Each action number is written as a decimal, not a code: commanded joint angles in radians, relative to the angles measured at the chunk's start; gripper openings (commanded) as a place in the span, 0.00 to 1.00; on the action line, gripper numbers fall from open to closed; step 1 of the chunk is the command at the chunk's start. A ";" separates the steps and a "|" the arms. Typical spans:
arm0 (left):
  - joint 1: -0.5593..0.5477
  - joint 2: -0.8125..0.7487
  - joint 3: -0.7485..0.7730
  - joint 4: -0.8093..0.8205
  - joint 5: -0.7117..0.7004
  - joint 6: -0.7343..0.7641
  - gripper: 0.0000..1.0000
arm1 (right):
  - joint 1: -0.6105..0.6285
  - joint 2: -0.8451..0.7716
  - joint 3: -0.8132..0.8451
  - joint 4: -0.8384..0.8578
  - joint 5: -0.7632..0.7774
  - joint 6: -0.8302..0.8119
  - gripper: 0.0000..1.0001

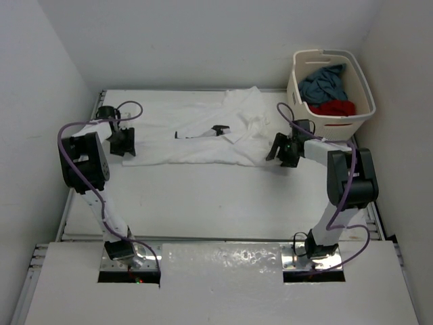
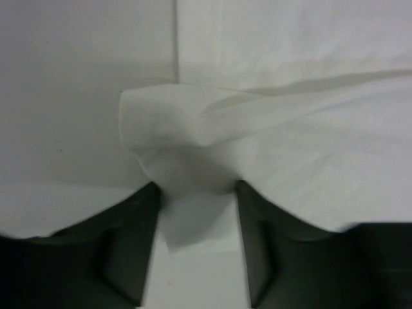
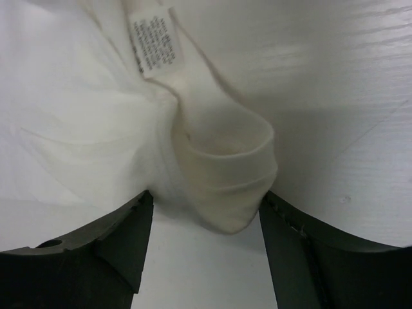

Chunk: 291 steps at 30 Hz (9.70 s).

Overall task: Fold and stack the t-shirts
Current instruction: Fold the flattened tshirt in 1/3 of the way, then grap the side of the flattened tshirt furthest away from the robot with both arms, then fold the other side of the tshirt into a rectangle

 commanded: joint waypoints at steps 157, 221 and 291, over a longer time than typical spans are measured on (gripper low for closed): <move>-0.022 0.128 0.084 0.170 0.085 -0.077 0.73 | 0.183 0.822 1.155 -0.152 0.188 -0.028 0.28; -0.024 -0.421 -0.340 -0.069 -0.039 0.866 0.00 | 0.245 -0.723 -0.428 -0.143 0.135 -0.025 0.00; -0.021 -0.395 -0.280 -0.015 -0.028 0.515 0.71 | 0.615 -0.192 -0.123 -0.226 0.093 0.147 0.00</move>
